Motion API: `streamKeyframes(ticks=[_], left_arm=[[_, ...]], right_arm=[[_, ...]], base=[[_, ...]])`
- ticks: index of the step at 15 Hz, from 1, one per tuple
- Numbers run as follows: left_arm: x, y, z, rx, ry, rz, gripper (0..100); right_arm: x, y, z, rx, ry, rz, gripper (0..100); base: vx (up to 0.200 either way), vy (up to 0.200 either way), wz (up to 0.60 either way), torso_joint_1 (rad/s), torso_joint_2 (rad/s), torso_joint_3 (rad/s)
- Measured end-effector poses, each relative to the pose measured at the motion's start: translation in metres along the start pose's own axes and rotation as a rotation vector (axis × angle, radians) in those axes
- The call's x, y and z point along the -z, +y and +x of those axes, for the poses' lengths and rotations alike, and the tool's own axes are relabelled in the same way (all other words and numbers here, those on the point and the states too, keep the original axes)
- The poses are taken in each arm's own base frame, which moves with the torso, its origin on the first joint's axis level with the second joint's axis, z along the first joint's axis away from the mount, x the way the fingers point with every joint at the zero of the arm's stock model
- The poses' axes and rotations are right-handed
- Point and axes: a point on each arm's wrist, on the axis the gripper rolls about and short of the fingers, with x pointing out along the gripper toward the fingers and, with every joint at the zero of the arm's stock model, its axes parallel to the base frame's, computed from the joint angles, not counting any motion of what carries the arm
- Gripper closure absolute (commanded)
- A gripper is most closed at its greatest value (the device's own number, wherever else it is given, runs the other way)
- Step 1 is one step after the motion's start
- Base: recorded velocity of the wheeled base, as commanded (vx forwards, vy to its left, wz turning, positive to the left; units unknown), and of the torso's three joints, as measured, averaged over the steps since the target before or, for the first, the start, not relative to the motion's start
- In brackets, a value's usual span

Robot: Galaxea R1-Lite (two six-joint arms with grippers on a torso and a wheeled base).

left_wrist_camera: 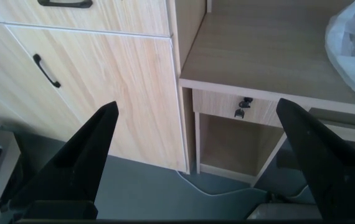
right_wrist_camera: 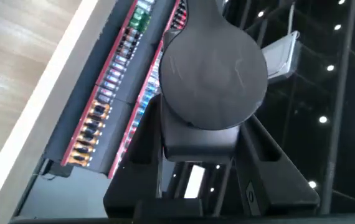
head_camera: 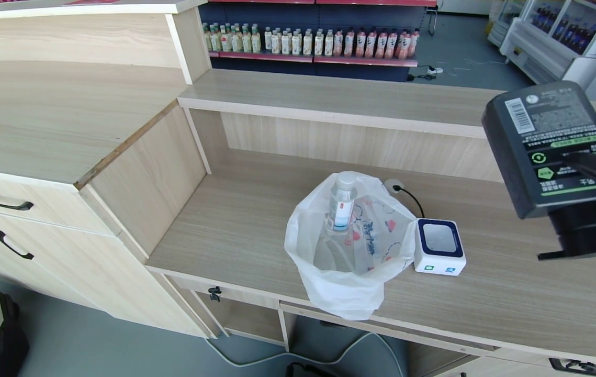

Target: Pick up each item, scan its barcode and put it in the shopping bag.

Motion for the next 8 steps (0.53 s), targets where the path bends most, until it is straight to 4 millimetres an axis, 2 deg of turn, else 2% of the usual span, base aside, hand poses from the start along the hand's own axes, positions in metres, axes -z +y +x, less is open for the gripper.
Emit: streamKeyframes(ticks=[4,8], left_arm=[[0.000,0.000,0.000,0.000,0.000,0.000,0],[0.000,0.000,0.000,0.000,0.000,0.000,0]], right_arm=[[-0.007,-0.015,0.003,0.211,-0.126,-0.054,100],[-0.016,-0.019,-0.012,0.321,-0.218,-0.069,100]], base=[[0.000,0.000,0.00,0.000,0.00,0.000],[0.000,0.000,0.00,0.000,0.00,0.000]])
